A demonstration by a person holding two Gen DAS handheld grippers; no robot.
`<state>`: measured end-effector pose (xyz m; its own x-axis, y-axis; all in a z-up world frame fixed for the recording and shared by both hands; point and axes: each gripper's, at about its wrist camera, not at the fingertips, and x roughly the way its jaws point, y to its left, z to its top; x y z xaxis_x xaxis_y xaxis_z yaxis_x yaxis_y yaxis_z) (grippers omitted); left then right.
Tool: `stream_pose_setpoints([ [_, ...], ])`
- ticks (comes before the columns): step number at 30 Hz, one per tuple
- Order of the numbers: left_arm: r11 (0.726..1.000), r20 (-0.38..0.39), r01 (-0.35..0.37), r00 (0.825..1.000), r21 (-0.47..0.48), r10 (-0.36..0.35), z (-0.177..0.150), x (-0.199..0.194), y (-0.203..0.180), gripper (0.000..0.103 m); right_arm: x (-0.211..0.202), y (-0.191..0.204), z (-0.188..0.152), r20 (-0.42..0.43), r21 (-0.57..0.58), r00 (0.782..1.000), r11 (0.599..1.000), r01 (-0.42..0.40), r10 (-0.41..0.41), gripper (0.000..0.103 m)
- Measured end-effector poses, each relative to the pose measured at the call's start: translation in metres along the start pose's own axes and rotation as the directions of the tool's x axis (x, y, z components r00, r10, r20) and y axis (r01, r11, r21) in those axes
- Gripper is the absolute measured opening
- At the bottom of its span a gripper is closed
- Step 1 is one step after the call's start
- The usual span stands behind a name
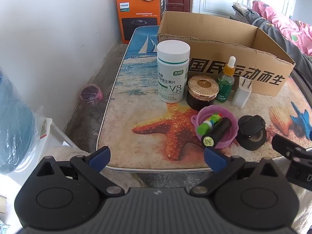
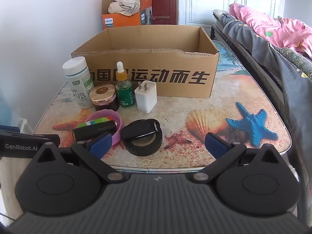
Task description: Organize rigid objects
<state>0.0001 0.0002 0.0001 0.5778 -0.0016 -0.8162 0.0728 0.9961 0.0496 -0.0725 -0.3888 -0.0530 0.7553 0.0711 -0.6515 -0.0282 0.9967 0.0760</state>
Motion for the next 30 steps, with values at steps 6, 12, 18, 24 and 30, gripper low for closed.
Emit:
stream_pose_setpoints([
  [6, 1.000, 0.003, -0.004, 1.000, 0.002, 0.004, -0.0001, -0.0004, 0.0003, 0.102, -0.0016, 0.0002, 0.0009, 0.001, -0.002, 1.000, 1.000, 0.003, -0.003, 0.102],
  [12, 1.000, 0.003, -0.005, 1.000, 0.003, 0.005, 0.0001, -0.0045, 0.0005, 0.102, -0.0052, -0.0010, 0.0008, 0.000, 0.002, 1.000, 1.000, -0.001, 0.001, 0.102],
  [18, 1.000, 0.002, -0.017, 1.000, -0.004, 0.017, -0.0021, -0.0028, 0.0020, 0.102, -0.0042, 0.0022, 0.0015, 0.000, -0.001, 1.000, 1.000, -0.001, 0.001, 0.102],
  [24, 1.000, -0.002, -0.020, 1.000, -0.010, 0.020, -0.0022, -0.0028, 0.0041, 0.102, -0.0075, -0.0013, 0.0012, 0.005, 0.002, 1.000, 1.000, -0.006, 0.006, 0.102],
  [30, 1.000, 0.002, -0.027, 1.000, -0.008, 0.027, -0.0022, -0.0037, 0.0039, 0.102, -0.0071, 0.0029, 0.0036, 0.007, -0.002, 1.000, 1.000, -0.010, 0.010, 0.102],
])
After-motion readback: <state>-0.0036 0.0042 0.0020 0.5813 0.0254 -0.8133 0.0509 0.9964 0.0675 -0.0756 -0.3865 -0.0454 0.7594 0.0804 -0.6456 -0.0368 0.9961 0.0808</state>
